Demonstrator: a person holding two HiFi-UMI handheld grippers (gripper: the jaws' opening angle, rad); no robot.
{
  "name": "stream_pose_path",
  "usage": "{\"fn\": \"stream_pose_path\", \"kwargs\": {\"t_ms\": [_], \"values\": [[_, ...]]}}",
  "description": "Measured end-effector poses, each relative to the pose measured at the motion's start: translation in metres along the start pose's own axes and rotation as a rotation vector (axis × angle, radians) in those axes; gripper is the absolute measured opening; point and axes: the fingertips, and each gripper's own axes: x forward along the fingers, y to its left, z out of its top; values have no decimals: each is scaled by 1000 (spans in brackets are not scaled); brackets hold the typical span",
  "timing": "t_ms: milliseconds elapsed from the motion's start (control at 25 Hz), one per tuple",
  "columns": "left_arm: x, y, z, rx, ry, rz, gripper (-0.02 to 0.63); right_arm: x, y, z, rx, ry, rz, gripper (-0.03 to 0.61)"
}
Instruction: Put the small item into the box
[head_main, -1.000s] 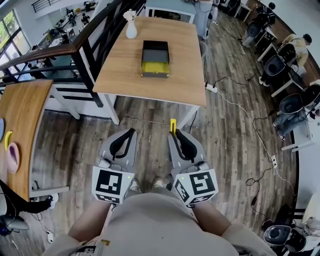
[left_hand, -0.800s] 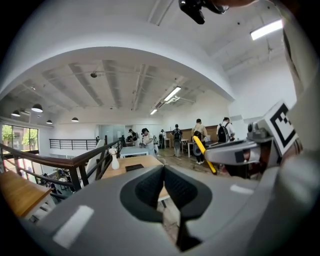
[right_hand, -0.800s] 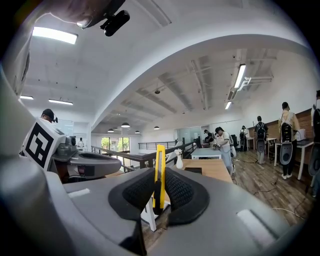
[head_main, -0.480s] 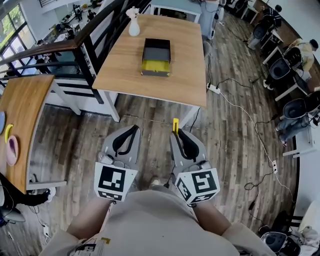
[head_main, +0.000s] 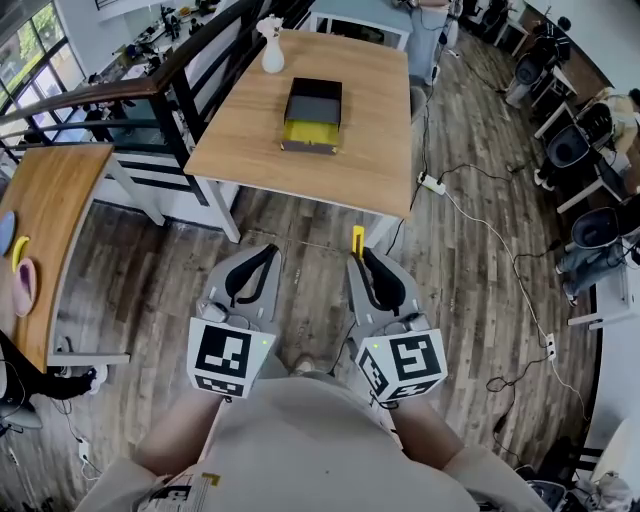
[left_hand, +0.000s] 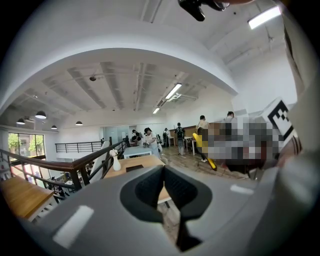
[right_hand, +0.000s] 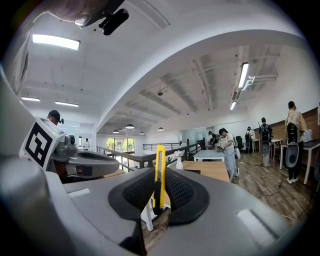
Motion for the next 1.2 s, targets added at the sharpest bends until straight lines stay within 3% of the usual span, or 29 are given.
{"fn": "stream_pose_path", "kwargs": {"t_ms": [240,560,1200], "values": [[8,0,0,-20,-13,7,3,6,-18,1,-14,-13,-19,61],[28,37,-6,-11,-17,52,3,31,-38,0,-22,-16,-40,61],[157,146,-12,-17,-5,-5,3,185,-78,4,-32,29,-91,61]]}}
